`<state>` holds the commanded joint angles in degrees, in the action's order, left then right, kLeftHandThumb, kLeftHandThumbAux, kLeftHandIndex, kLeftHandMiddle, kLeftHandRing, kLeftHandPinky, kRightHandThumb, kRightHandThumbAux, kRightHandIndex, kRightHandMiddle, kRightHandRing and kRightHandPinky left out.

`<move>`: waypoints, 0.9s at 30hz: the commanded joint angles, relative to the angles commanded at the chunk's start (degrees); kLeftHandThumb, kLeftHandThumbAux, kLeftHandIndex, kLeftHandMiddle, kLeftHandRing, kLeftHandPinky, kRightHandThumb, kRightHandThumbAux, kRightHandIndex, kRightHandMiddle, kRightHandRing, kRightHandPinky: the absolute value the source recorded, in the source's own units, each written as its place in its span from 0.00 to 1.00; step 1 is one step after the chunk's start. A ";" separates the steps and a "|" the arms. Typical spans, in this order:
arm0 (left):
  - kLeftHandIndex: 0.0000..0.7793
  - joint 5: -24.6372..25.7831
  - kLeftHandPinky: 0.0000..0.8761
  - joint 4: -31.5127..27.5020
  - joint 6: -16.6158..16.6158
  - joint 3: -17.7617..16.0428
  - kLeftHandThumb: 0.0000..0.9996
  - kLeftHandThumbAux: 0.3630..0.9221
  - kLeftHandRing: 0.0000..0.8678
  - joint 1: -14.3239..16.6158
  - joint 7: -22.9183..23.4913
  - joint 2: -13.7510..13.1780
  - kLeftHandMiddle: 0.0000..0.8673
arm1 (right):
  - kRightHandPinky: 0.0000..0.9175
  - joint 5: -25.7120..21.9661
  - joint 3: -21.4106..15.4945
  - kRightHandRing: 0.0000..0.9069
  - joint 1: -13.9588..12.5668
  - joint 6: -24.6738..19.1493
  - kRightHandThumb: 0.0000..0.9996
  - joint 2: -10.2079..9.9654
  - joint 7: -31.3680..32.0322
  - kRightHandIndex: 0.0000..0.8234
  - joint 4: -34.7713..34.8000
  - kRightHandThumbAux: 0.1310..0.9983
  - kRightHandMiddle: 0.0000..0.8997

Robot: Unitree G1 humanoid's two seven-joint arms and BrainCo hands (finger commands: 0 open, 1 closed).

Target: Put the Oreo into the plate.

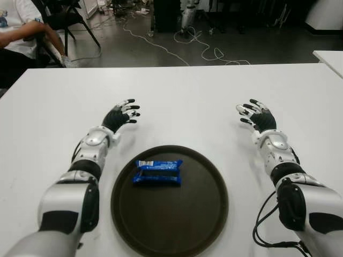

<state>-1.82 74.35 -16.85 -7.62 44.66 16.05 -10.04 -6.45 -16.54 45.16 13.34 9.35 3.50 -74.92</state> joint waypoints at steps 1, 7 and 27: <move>0.18 -0.10 0.32 0.01 -0.08 0.09 0.00 0.53 0.29 -0.02 -0.10 -0.02 0.26 | 0.39 -0.03 -0.06 0.35 -0.03 0.14 0.00 -0.03 -0.09 0.23 -0.01 0.77 0.31; 0.18 -0.40 0.34 0.02 -0.31 0.44 0.00 0.52 0.29 -0.03 -0.40 -0.14 0.25 | 0.40 -0.04 -0.29 0.36 -0.22 1.25 0.00 -0.32 -1.20 0.23 0.04 0.75 0.32; 0.19 0.17 0.32 0.10 1.06 -0.03 0.00 0.51 0.28 0.40 -0.12 -0.44 0.25 | 0.39 4.57 2.45 0.35 -0.46 5.65 0.00 -0.45 -8.54 0.25 -0.14 0.73 0.32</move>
<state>-1.65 74.44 -15.80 -7.66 45.06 15.93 -10.48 -1.88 -14.09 44.70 18.99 8.90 -5.04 -75.06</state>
